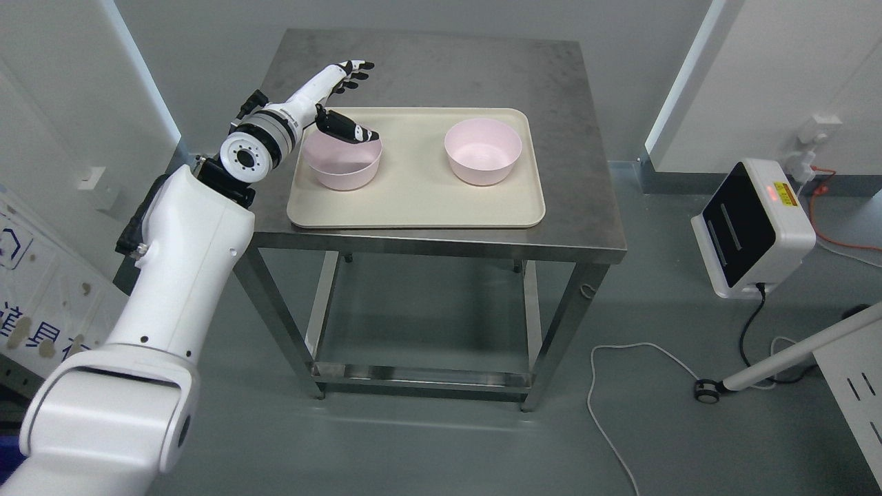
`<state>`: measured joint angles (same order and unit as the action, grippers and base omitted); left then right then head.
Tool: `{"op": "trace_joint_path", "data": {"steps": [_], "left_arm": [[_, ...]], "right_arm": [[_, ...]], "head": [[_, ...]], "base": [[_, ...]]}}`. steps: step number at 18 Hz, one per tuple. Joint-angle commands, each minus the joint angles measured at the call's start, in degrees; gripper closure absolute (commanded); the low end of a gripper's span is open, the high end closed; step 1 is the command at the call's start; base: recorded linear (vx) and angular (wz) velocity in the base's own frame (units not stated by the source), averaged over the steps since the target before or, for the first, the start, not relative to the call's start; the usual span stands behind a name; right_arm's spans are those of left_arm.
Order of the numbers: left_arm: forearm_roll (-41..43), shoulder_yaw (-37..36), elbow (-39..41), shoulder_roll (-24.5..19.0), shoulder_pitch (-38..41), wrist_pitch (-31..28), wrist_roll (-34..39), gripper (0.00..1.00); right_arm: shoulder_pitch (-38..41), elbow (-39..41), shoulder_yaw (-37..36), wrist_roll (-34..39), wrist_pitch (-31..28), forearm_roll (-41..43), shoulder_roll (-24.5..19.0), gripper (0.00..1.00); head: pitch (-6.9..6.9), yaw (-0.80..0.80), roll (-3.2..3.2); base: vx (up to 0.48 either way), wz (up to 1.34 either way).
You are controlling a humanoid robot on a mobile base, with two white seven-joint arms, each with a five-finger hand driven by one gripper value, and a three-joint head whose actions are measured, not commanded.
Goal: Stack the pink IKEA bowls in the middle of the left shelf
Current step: 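Grip the rim of the nearer pink bowl with the left hand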
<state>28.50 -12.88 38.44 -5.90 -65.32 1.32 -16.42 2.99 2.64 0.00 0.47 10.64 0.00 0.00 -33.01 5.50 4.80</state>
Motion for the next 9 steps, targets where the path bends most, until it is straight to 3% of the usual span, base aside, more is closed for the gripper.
{"op": "trace_joint_path", "data": {"steps": [1, 6, 9], "left_arm": [[0.9, -3.5, -10.6, -1.7, -1.0, -0.1, 2.2, 0.19], [2.2, -9.3, -10.6, -1.2, -1.5, -0.2, 1.8, 0.19], [2.2, -9.4, -10.6, -0.5, -3.6, -0.2, 1.7, 0.27]], "right_arm": [[0.0, 0.0, -0.5, -0.3, 0.0, -0.4, 1.0, 0.0], [0.0, 0.0, -0.5, -0.3, 0.0, -0.4, 1.0, 0.0], [0.0, 0.0, -0.6, -0.3, 0.0, -0.4, 1.0, 0.0]], "head": [[0.0, 0.0, 0.0], [0.0, 0.0, 0.0], [0.0, 0.0, 0.0]], "base": [[0.0, 0.0], [0.0, 0.0], [0.0, 0.0]]}}
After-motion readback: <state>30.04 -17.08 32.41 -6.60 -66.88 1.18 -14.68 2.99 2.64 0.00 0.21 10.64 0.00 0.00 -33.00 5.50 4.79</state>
